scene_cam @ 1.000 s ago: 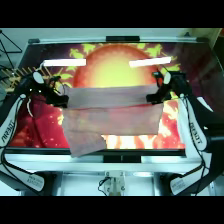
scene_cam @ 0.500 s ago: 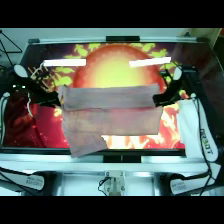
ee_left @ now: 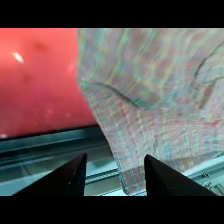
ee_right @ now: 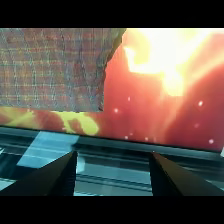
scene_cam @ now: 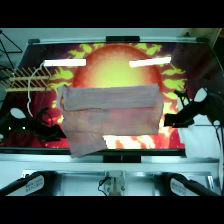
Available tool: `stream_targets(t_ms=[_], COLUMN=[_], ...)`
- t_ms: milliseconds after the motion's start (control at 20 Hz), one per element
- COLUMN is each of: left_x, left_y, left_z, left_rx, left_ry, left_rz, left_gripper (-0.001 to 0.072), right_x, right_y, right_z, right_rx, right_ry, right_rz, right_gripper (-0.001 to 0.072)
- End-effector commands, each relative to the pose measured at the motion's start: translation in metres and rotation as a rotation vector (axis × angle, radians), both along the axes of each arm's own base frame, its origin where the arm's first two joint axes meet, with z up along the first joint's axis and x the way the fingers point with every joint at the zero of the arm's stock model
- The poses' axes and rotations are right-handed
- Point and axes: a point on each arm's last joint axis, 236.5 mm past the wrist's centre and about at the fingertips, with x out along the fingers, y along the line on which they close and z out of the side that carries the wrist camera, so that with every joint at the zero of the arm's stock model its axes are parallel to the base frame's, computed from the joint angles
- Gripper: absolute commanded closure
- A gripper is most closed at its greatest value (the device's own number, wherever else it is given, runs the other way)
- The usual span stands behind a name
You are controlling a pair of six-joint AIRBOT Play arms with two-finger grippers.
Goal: Fold the shirts.
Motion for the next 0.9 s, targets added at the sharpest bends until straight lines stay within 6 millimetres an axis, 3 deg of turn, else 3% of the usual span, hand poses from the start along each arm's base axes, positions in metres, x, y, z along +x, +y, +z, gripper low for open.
stream_targets(t_ms=[0,150,350,450,550,600,850], left_x=[-0.010,0.006,0.007,0.004,0.003,0.003,0.004], left_y=[-0.008,-0.017,-0.030,-0.034,-0.034,-0.034,-0.037], left_z=[-0.017,-0.016,-0.027,-0.032,-0.033,-0.033,-0.021], left_rx=[-0.010,-0.020,0.002,0.005,0.005,0.002,-0.022], left_ry=[-0.026,-0.081,-0.070,-0.037,-0.026,-0.028,-0.033], left_rz=[0.058,0.086,0.063,0.073,0.073,0.067,0.023], left_gripper=[0.0242,0.0243,0.0249,0.0355,0.0593,0.0657,0.0683], right_x=[-0.019,-0.012,0.004,0.013,0.018,0.019,0.009], right_y=[0.007,0.016,0.015,0.017,0.023,0.028,0.037], right_z=[-0.013,-0.018,-0.020,-0.020,-0.024,-0.029,-0.060], right_rx=[0.027,0.061,0.058,0.068,0.096,0.116,0.150], right_ry=[0.005,-0.025,-0.086,-0.118,-0.142,-0.151,-0.142], right_rz=[-0.035,-0.064,-0.116,-0.140,-0.172,-0.199,-0.289], right_gripper=[0.0140,0.0140,0.0140,0.0139,0.0139,0.0139,0.0140])
